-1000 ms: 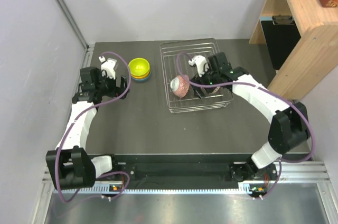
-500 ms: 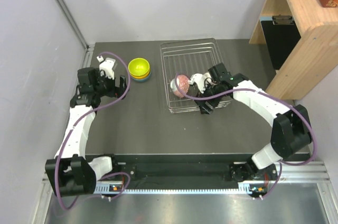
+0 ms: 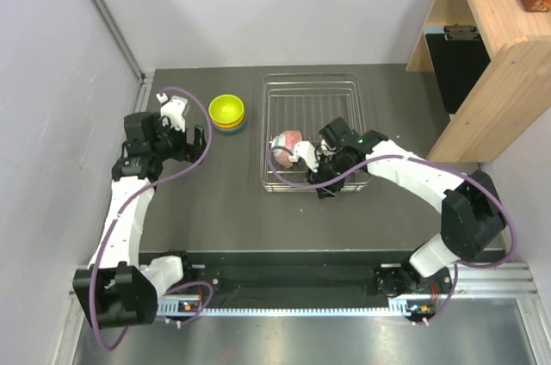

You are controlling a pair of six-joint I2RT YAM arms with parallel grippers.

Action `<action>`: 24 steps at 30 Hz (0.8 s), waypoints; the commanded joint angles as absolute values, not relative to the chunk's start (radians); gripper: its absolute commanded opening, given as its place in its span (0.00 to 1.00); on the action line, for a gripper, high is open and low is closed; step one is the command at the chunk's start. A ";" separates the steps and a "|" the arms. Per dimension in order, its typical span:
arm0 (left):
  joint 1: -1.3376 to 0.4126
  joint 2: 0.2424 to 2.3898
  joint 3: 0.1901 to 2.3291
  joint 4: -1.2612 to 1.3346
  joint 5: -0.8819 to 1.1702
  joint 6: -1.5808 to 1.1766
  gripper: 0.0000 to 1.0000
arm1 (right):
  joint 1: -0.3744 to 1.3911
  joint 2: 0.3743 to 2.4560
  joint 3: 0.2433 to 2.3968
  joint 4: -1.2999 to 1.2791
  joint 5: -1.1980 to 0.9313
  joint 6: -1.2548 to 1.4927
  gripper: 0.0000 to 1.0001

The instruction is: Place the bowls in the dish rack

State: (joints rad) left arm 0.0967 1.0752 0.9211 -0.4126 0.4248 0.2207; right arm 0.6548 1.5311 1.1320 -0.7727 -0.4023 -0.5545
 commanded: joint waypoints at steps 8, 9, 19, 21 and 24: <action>0.101 1.025 0.910 -0.419 0.413 0.245 0.99 | 0.785 1.468 1.052 -0.854 -0.405 -0.595 0.26; 0.100 1.026 0.910 -0.416 0.411 0.244 0.99 | 0.785 1.463 1.048 -0.859 -0.402 -0.601 0.25; 0.100 1.230 0.980 -0.316 0.385 0.222 0.99 | 0.785 1.376 1.069 -0.890 -0.362 -0.635 0.63; 0.100 1.291 1.040 -0.293 0.370 0.210 0.99 | 0.785 1.367 1.101 -0.893 -0.350 -0.647 0.76; 0.100 1.423 1.133 -0.281 0.365 0.207 0.99 | 0.785 1.367 1.169 -0.900 -0.347 -0.660 0.85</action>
State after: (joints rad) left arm 0.0967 1.3102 0.9928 -0.3759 0.3828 0.2287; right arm 0.7788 1.4071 1.0523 -0.9272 -0.3710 -0.6140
